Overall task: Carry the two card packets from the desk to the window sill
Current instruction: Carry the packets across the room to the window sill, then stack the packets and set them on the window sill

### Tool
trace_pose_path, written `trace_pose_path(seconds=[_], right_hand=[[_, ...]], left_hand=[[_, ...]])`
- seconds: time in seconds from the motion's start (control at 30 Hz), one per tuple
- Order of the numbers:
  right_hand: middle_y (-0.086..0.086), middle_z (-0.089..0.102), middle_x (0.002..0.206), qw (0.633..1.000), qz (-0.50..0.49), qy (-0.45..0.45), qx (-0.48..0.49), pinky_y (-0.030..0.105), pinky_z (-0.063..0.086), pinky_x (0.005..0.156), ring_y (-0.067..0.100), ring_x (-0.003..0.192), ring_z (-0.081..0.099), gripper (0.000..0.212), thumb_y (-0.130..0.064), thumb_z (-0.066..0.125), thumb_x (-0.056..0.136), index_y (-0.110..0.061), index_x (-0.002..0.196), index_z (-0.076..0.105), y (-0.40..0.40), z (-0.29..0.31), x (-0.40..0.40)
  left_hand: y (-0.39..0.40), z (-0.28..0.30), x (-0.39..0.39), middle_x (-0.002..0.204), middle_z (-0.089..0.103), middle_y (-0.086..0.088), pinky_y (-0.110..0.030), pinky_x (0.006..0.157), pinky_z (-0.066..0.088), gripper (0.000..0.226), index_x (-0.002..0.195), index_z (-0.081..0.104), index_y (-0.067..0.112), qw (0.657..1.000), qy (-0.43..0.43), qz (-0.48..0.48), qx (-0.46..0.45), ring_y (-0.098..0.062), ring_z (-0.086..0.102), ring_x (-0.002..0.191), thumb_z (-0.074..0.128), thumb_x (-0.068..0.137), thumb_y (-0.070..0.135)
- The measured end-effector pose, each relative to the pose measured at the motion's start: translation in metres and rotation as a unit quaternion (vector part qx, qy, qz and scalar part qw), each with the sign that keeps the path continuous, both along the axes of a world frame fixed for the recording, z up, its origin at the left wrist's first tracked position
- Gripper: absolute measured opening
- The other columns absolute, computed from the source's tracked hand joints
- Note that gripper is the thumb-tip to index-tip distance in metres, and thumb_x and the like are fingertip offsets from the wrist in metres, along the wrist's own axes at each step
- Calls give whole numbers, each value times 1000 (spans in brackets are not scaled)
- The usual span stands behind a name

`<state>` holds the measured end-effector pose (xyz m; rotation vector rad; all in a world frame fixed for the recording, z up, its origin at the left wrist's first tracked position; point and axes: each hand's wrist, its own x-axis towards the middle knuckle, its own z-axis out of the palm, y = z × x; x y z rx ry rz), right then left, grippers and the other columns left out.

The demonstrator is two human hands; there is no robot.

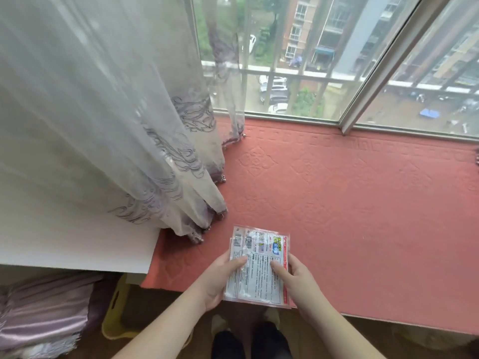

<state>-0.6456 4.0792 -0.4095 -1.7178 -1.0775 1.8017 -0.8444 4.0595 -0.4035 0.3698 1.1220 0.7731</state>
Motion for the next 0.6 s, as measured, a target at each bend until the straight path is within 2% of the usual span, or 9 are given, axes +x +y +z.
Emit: trace_pose_path(seconds=[0.13, 0.2, 0.37, 0.5, 0.6], right_hand=[[-9, 81, 101, 1000, 6, -10, -7, 25, 63, 66, 11, 89, 79, 16, -24, 64, 98, -27, 113, 66, 2, -26, 6], [-5, 81, 101, 1000, 4, -19, -9, 23, 63, 65, 9, 88, 79, 16, -22, 65, 97, -27, 112, 66, 4, -40, 6], [-4, 78, 107, 999, -5, -45, -11, 35, 65, 80, 9, 91, 77, 15, -21, 67, 95, -28, 109, 64, 11, -80, -4], [-1, 76, 108, 998, -17, -58, -21, 43, 63, 86, 15, 97, 75, 14, -22, 70, 93, -28, 103, 62, 16, -115, -13], [0, 75, 110, 997, -18, -65, -25, 44, 62, 87, 16, 99, 74, 18, -24, 72, 92, -23, 107, 62, 20, -143, -16]], left_hand=[[8, -28, 9, 122, 74, -15, -51, 98, 56, 29, 130, 58, 17, 1000, 12, -22, -11, -33, 70, 114, 52, 101, 17], [10, -44, 12, 122, 74, -14, -54, 100, 53, 28, 129, 59, 18, 999, 28, -27, -21, -32, 70, 113, 52, 102, 18], [19, -85, 14, 115, 78, -10, -56, 96, 56, 25, 124, 62, 22, 995, 75, -20, -56, -29, 73, 107, 51, 102, 24], [23, -121, 18, 107, 79, -3, -46, 82, 64, 22, 121, 59, 24, 980, 181, -5, -78, -18, 78, 92, 54, 100, 31], [22, -150, 21, 105, 77, 2, -35, 72, 65, 22, 120, 58, 24, 960, 270, -2, -70, -11, 78, 86, 56, 99, 32]])
